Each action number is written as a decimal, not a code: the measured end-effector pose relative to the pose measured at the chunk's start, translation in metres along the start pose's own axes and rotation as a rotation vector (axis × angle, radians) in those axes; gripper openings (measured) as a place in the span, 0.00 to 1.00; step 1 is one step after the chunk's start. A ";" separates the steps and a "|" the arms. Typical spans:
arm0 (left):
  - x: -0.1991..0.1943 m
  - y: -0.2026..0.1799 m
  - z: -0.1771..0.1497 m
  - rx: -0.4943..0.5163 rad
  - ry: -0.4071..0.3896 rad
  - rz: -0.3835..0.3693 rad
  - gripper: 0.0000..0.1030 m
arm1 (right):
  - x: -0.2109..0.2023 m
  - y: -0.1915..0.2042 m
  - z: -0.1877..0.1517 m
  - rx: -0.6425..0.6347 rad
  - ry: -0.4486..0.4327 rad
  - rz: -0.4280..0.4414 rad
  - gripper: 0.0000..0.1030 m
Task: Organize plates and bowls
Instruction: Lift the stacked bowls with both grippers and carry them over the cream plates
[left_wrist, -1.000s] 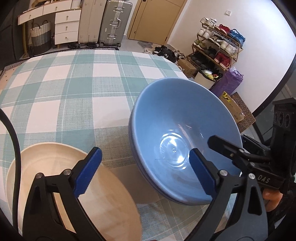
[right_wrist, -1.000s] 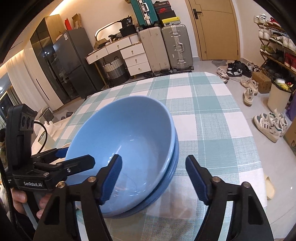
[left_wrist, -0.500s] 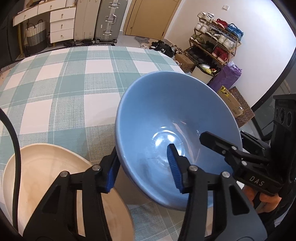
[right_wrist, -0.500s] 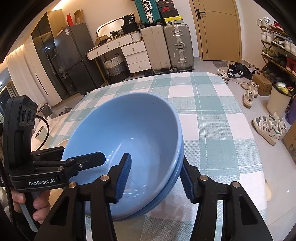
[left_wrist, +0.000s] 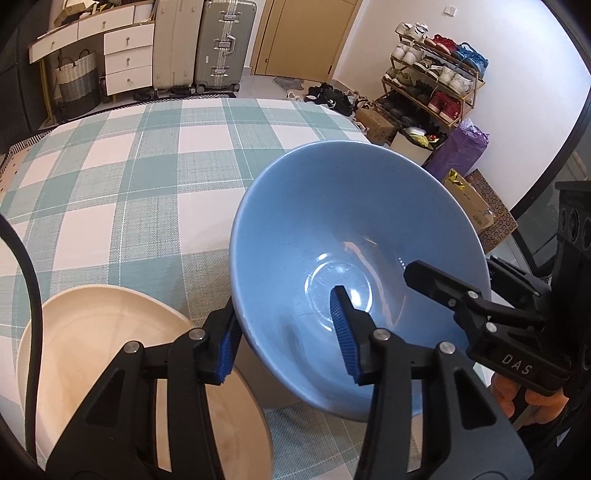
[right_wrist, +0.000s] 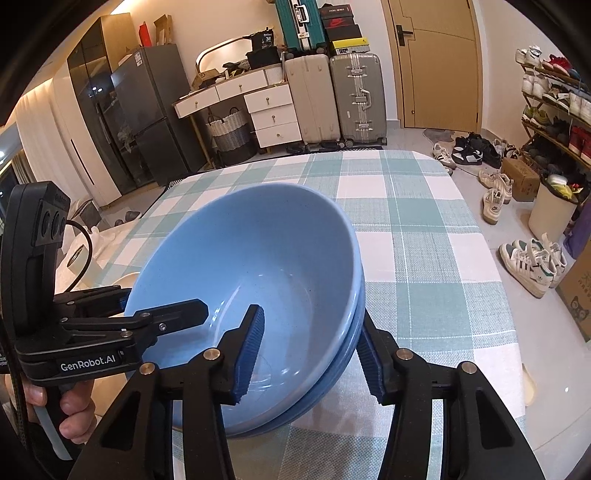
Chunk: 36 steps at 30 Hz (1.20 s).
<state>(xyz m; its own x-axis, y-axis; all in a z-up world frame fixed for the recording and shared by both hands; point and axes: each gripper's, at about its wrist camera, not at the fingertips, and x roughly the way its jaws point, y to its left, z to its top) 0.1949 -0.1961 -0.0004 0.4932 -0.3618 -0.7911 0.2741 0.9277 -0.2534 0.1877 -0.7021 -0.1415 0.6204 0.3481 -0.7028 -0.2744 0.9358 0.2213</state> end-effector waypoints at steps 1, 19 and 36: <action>-0.001 0.000 0.000 0.001 -0.002 0.001 0.41 | -0.001 0.001 0.000 -0.001 -0.001 0.000 0.49; -0.033 -0.003 -0.006 0.011 -0.057 -0.003 0.41 | -0.018 0.010 0.001 -0.023 -0.032 -0.010 0.49; -0.090 0.004 -0.020 -0.006 -0.128 0.036 0.41 | -0.038 0.040 0.002 -0.076 -0.063 0.017 0.49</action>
<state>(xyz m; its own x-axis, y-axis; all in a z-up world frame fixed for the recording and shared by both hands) 0.1352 -0.1584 0.0583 0.6040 -0.3369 -0.7222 0.2499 0.9406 -0.2298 0.1547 -0.6781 -0.1050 0.6595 0.3685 -0.6552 -0.3388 0.9238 0.1787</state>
